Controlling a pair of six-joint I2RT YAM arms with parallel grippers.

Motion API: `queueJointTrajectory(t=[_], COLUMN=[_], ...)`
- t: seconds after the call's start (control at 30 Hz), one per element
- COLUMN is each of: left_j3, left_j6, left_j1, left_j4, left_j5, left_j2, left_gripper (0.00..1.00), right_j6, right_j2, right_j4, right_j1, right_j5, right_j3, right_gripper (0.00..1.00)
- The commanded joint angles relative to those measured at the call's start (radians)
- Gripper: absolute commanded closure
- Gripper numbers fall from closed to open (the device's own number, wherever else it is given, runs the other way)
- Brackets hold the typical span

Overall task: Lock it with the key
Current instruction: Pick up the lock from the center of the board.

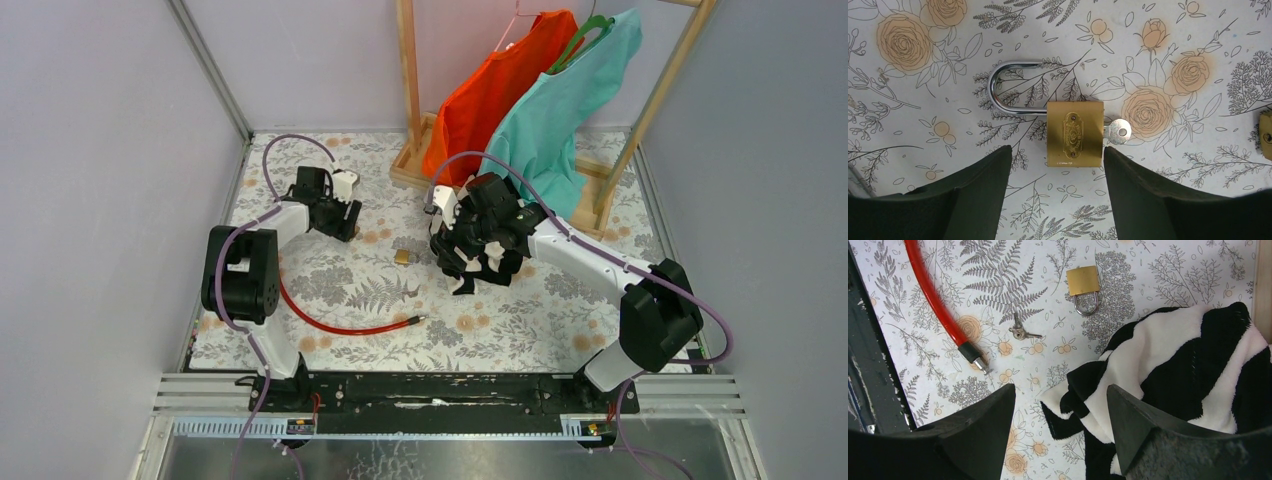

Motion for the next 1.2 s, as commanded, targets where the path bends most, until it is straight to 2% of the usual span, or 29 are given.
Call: queueJointTrajectory(t=[0.0, 0.23, 0.5, 0.63, 0.83, 1.0, 1.17], left_j3=[0.010, 0.006, 0.008, -0.001, -0.040, -0.125, -0.190], left_j6=[0.025, 0.046, 0.047, 0.042, 0.059, 0.099, 0.130], left_j1=[-0.004, -0.024, -0.045, -0.046, -0.046, -0.059, -0.116], left_j4=[0.005, 0.007, 0.007, 0.013, 0.022, 0.070, 0.113], left_j5=[0.004, -0.033, -0.049, -0.041, 0.073, 0.212, 0.308], left_j2=[0.008, 0.032, 0.053, 0.042, -0.064, -0.205, -0.374], left_gripper=[0.26, 0.34, 0.38, 0.53, 0.86, 0.92, 0.97], right_j6=[-0.017, -0.021, -0.027, -0.027, -0.015, 0.046, 0.214], right_j2=[-0.026, -0.027, -0.018, -0.010, -0.007, -0.009, -0.002], right_j4=[0.020, 0.018, 0.013, 0.013, 0.016, 0.059, 0.133], right_j1=[-0.003, -0.003, -0.003, -0.003, -0.003, -0.003, -0.003], right_j5=[-0.044, -0.043, -0.037, -0.040, -0.044, -0.041, 0.002], right_j3=[0.000, -0.002, 0.001, 0.000, 0.001, -0.008, -0.005], right_gripper=[0.26, 0.26, 0.26, 0.26, 0.26, 0.26, 0.26])
